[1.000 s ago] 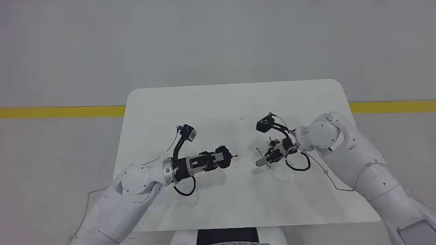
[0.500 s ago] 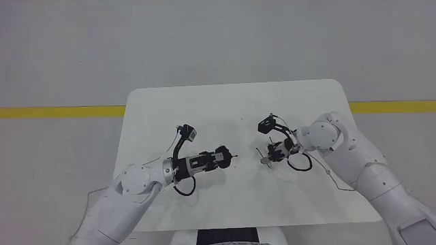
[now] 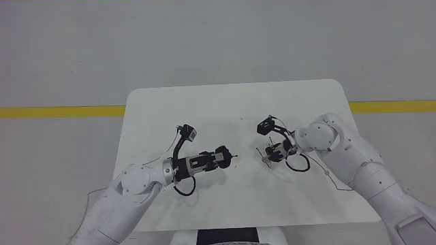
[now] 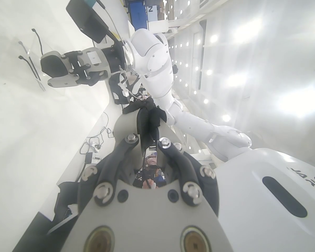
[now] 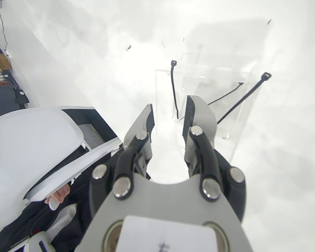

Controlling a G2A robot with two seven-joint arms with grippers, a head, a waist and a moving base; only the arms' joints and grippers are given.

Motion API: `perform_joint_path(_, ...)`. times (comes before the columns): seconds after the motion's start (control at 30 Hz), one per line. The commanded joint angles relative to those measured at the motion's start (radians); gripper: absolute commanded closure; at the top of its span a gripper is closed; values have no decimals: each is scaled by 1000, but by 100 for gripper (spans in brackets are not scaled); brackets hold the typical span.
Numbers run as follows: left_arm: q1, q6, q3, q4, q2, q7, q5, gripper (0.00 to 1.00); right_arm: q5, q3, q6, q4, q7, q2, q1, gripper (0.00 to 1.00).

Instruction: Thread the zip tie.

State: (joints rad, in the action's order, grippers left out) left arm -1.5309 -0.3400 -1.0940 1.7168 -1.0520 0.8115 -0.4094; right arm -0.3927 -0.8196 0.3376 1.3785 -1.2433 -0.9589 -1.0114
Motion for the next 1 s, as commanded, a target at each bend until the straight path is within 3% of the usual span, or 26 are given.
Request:
perform_joint_path(0.0,0,0,0,0,0,0,0,100,-1,5,-1,-7,6,-2,4,75)
perform_joint_path(0.97,0,0,0,0,0,0,0,100,-13,73,-22,-74,38,-37,52,84)
